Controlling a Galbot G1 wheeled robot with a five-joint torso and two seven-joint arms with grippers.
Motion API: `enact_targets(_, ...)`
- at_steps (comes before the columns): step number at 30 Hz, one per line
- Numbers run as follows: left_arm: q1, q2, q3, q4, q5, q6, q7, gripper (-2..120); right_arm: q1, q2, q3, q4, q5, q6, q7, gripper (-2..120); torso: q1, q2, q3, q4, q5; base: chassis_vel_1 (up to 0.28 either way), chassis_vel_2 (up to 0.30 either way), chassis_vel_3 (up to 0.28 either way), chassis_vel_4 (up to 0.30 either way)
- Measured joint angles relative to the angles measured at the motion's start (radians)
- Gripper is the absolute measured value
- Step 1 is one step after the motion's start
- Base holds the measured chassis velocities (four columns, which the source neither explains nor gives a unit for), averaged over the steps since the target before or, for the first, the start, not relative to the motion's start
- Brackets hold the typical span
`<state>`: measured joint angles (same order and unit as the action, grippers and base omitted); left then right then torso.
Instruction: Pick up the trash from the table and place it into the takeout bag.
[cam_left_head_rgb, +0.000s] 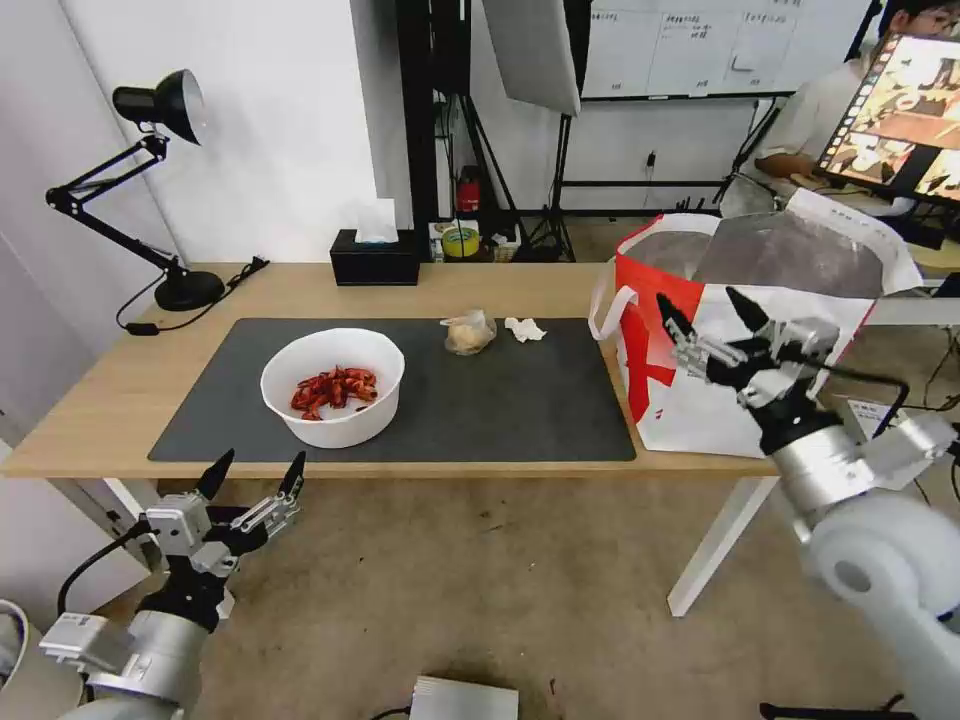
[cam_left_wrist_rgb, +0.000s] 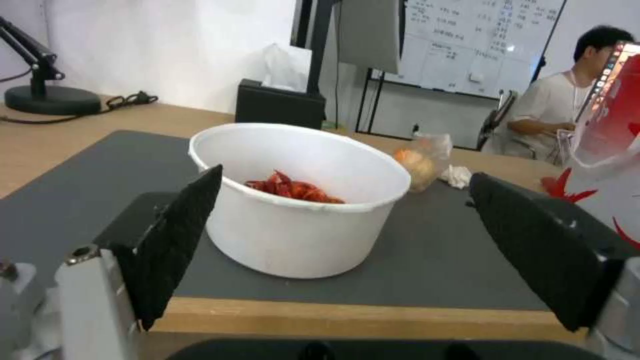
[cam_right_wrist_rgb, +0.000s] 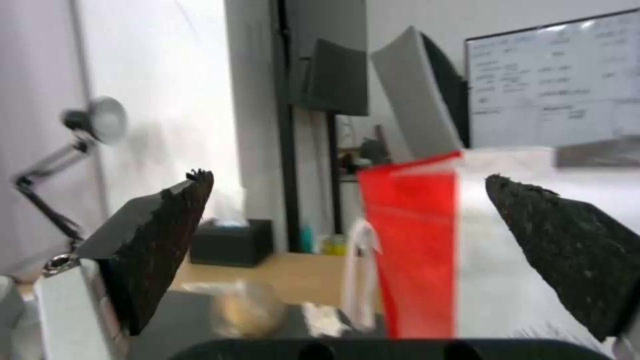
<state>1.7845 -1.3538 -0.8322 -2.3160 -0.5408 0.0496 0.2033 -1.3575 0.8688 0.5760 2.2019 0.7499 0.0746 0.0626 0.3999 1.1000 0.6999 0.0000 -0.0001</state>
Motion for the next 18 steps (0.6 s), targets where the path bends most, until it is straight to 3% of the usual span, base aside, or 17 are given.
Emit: enact_targets(18,-0.003,-0.026,0.02,0.02,0.032,-0.01,0.008,100,-0.207,0.246,-0.003,-0.077,-0.276,0.083,0.0,100,0.0,0.0,0.0,0.0,0.0,0.0,0.0,0.0,0.0)
